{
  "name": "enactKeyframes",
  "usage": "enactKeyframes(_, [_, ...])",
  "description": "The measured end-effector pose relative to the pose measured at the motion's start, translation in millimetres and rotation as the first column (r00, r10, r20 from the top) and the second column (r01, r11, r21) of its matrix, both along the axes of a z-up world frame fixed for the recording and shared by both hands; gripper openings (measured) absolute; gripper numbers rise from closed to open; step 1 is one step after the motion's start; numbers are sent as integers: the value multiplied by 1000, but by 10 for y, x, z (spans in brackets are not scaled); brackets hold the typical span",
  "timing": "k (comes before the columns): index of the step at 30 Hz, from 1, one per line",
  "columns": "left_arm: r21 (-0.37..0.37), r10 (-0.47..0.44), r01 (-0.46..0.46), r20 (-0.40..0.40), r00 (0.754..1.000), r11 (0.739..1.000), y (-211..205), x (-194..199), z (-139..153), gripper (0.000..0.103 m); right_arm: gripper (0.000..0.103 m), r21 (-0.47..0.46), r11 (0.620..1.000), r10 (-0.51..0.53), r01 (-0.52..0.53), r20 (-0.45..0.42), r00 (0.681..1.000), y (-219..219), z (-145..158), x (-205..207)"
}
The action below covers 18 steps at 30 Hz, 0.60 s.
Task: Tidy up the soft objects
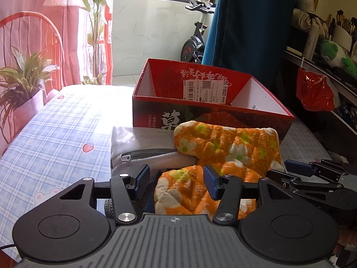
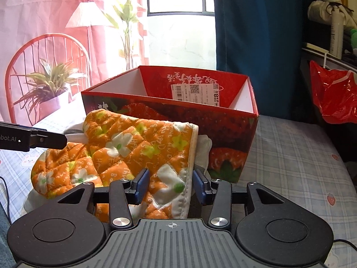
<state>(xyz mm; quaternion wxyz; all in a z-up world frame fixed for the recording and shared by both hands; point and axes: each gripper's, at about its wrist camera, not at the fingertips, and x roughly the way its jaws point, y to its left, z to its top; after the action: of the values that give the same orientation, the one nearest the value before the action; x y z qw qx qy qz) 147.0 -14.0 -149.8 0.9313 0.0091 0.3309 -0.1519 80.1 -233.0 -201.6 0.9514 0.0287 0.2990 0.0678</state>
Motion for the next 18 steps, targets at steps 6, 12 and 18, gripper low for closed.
enactKeyframes(6, [10, -17, 17, -7, 1000, 1000, 0, -115, -101, 56, 41, 26, 1000, -15, 15, -8, 1000, -55, -97, -94])
enactKeyframes(12, [-24, -4, 3, -35, 999, 1000, 74, -84, -170, 56, 41, 33, 999, -15, 15, -2, 1000, -61, -111, -90])
enactKeyframes(18, [-37, -3, 1, -62, 998, 999, 94, -71, -228, 58, 41, 51, 999, -18, 18, -7, 1000, -73, -134, -104])
